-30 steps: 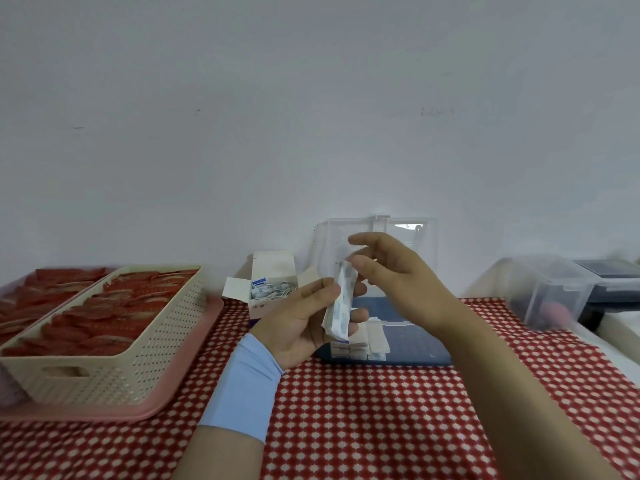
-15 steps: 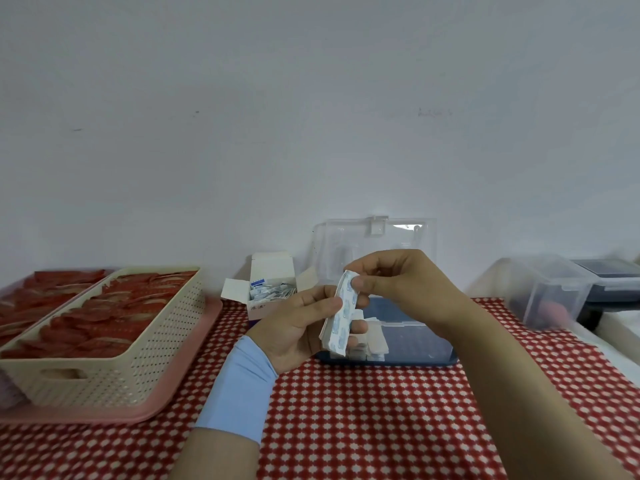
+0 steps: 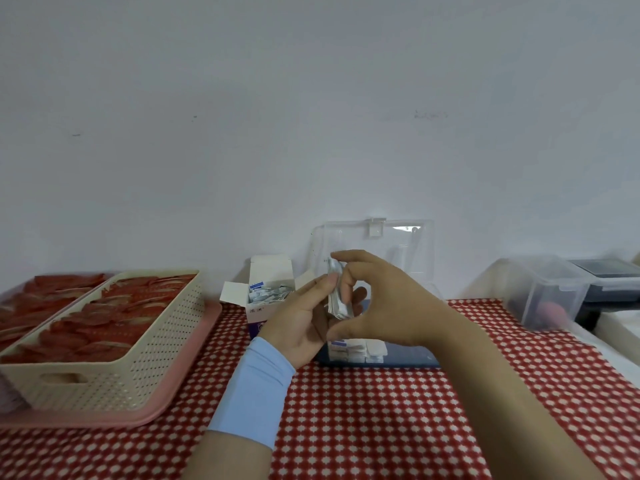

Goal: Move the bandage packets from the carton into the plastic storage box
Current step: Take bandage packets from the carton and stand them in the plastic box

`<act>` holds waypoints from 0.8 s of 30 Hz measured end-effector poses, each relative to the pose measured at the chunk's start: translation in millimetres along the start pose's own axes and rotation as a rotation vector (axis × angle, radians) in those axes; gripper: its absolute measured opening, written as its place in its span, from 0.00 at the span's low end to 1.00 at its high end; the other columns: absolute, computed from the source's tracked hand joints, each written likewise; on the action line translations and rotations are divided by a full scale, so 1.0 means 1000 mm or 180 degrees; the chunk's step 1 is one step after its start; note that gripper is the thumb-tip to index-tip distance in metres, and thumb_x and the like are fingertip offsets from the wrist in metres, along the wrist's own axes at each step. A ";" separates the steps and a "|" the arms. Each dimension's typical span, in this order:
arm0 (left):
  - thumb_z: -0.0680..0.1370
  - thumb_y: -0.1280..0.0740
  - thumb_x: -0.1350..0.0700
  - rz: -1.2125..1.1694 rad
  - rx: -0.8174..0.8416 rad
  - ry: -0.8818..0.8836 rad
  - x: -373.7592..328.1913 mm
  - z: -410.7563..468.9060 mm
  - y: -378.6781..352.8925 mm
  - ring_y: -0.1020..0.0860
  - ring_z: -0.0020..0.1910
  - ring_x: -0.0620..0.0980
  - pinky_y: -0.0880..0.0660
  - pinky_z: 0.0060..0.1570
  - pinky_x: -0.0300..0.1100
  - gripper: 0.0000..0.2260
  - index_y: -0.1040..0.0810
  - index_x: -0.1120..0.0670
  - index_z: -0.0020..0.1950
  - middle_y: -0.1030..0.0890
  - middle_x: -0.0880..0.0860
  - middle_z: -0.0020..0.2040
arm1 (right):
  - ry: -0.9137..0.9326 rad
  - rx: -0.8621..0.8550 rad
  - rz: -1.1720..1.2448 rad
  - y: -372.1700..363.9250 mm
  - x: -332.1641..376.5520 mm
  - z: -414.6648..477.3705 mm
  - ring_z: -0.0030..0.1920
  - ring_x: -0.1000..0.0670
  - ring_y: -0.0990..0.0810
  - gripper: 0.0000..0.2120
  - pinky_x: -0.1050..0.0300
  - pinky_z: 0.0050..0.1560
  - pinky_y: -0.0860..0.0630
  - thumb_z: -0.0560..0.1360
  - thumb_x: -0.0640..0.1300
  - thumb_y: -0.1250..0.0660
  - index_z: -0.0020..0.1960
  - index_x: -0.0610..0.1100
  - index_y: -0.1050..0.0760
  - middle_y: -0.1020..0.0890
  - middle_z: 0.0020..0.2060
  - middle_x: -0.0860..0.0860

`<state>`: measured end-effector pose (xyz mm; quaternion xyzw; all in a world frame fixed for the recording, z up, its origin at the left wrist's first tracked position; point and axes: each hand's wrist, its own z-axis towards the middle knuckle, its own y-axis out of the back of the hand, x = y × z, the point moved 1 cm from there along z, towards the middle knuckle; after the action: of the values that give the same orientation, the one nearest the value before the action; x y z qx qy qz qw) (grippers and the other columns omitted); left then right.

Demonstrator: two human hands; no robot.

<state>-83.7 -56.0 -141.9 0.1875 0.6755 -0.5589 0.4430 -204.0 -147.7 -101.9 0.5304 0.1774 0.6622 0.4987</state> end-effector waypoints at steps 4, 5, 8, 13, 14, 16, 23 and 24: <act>0.72 0.30 0.55 -0.0028 0.0096 0.0053 0.001 -0.001 -0.001 0.16 0.49 0.55 0.19 0.40 0.43 0.15 0.17 0.60 0.56 0.17 0.59 0.52 | -0.0029 -0.0245 -0.0082 0.002 -0.006 -0.001 0.59 0.79 0.36 0.17 0.79 0.51 0.34 0.61 0.53 0.18 0.38 0.52 0.26 0.30 0.68 0.65; 0.72 0.30 0.55 -0.0025 0.0110 0.0062 0.001 0.000 -0.001 0.16 0.48 0.55 0.19 0.39 0.42 0.14 0.16 0.59 0.55 0.16 0.59 0.51 | -0.0001 -0.0289 -0.0063 0.003 -0.007 -0.001 0.59 0.76 0.33 0.17 0.78 0.52 0.32 0.61 0.53 0.18 0.37 0.51 0.26 0.27 0.64 0.65; 0.71 0.30 0.55 0.0040 0.0092 0.0053 0.002 0.001 0.000 0.16 0.48 0.54 0.20 0.39 0.41 0.14 0.15 0.59 0.53 0.16 0.59 0.51 | -0.0006 -0.0273 0.0002 0.001 -0.004 0.000 0.55 0.60 0.23 0.17 0.67 0.53 0.24 0.61 0.52 0.18 0.36 0.50 0.26 0.24 0.55 0.62; 0.73 0.32 0.57 0.0046 0.0220 0.0052 -0.001 -0.002 0.002 0.16 0.45 0.53 0.17 0.42 0.45 0.14 0.19 0.61 0.56 0.17 0.59 0.49 | -0.0240 -0.0067 0.0556 0.002 -0.006 -0.001 0.59 0.68 0.26 0.15 0.70 0.56 0.30 0.64 0.57 0.21 0.41 0.50 0.22 0.25 0.60 0.66; 0.74 0.33 0.58 0.0059 0.0252 0.0054 -0.002 -0.003 0.003 0.16 0.43 0.52 0.17 0.40 0.44 0.14 0.19 0.62 0.56 0.17 0.59 0.50 | -0.0394 -0.0183 0.0955 0.003 -0.007 0.000 0.60 0.68 0.26 0.13 0.68 0.59 0.30 0.70 0.58 0.25 0.45 0.50 0.21 0.24 0.61 0.65; 0.73 0.34 0.58 0.0128 0.0281 0.0112 -0.003 -0.006 0.003 0.16 0.41 0.52 0.17 0.37 0.43 0.16 0.22 0.62 0.59 0.16 0.58 0.50 | -0.0792 -0.0481 0.1573 0.004 -0.012 0.002 0.57 0.60 0.20 0.13 0.56 0.62 0.26 0.78 0.58 0.35 0.55 0.50 0.22 0.19 0.58 0.57; 0.75 0.35 0.57 0.0664 0.0505 0.0442 -0.005 -0.014 0.006 0.16 0.41 0.52 0.18 0.37 0.43 0.20 0.27 0.60 0.66 0.15 0.58 0.51 | -0.0862 0.0309 0.2070 0.013 -0.025 -0.006 0.56 0.50 0.16 0.11 0.56 0.59 0.21 0.79 0.44 0.33 0.60 0.47 0.18 0.15 0.55 0.51; 0.75 0.35 0.56 0.0720 0.0543 0.0459 -0.005 -0.015 0.004 0.16 0.41 0.52 0.18 0.37 0.43 0.19 0.26 0.60 0.64 0.15 0.58 0.51 | -0.0838 0.0297 0.2040 0.014 -0.026 -0.006 0.55 0.49 0.16 0.09 0.56 0.58 0.20 0.79 0.43 0.33 0.57 0.45 0.17 0.14 0.53 0.50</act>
<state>-83.3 -39.7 -140.4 0.3390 0.6302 -0.5457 0.4359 -217.6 -173.8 -107.0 0.6622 -0.0340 0.7022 0.2593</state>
